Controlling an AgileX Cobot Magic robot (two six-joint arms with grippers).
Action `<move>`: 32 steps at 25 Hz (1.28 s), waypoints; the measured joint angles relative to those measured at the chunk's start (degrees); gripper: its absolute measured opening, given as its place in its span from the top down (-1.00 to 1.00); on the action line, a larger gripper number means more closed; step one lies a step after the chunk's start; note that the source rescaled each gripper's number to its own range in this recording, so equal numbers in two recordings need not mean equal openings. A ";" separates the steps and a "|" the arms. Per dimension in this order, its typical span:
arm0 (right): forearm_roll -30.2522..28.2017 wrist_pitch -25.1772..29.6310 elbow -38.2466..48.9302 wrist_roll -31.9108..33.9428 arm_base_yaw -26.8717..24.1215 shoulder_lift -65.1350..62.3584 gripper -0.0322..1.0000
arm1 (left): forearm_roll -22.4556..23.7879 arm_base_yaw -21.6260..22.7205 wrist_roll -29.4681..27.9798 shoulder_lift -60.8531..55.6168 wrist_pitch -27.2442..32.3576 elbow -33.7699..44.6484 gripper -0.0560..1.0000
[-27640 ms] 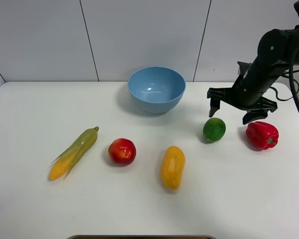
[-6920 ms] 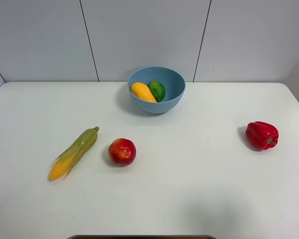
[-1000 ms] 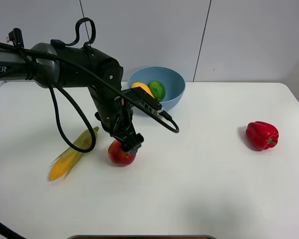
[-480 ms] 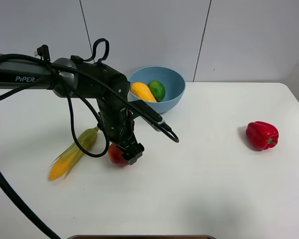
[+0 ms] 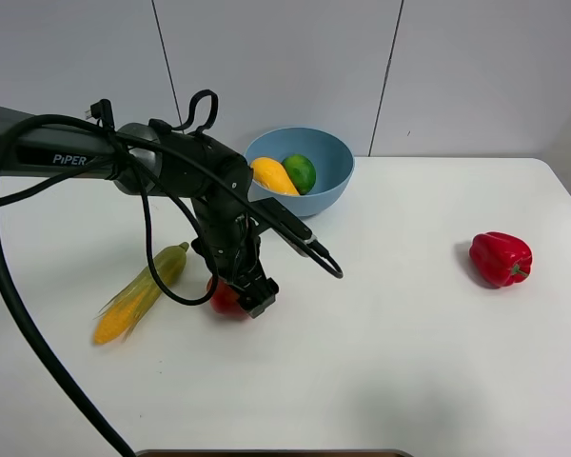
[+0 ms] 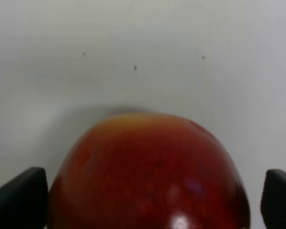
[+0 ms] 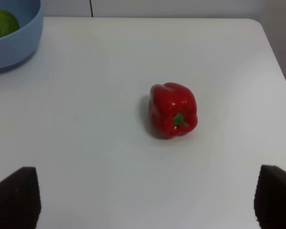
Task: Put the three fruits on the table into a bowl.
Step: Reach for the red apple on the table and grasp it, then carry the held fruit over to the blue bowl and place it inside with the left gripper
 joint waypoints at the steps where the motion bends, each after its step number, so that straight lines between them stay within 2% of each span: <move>1: 0.00 0.00 0.00 0.00 0.00 0.00 -1.00 | 0.18 0.00 0.00 0.00 -0.07 0.00 -0.79; 11: 0.00 0.00 0.00 0.00 0.00 0.00 -1.00 | 0.92 0.00 -0.07 3.25 -0.37 0.00 -0.79; 13: 0.00 0.00 0.00 0.00 0.00 0.00 -1.00 | 0.92 0.00 -0.19 3.51 -0.37 0.00 -0.68; 14: 0.00 0.00 0.00 0.00 0.00 0.00 -1.00 | 0.92 0.00 -0.19 3.63 -0.37 0.00 -0.56; 15: 0.00 0.00 0.00 0.00 0.00 0.00 -1.00 | 0.94 0.00 -0.20 3.75 -0.37 0.00 -0.34; 17: 0.00 0.00 0.00 0.00 0.00 0.00 -1.00 | 0.94 0.00 -0.45 3.89 -0.37 0.00 0.31; 18: 0.00 0.00 0.00 0.00 0.00 0.00 -1.00 | 0.94 0.00 -0.68 3.89 -0.37 0.00 0.78; 19: 0.00 0.00 0.00 0.00 0.00 0.00 -1.00 | 0.94 0.00 -0.96 3.89 -0.37 0.00 0.88; 32: 0.00 0.00 0.00 0.00 0.00 0.00 -1.00 | 1.13 0.00 -1.69 3.89 0.16 0.00 0.88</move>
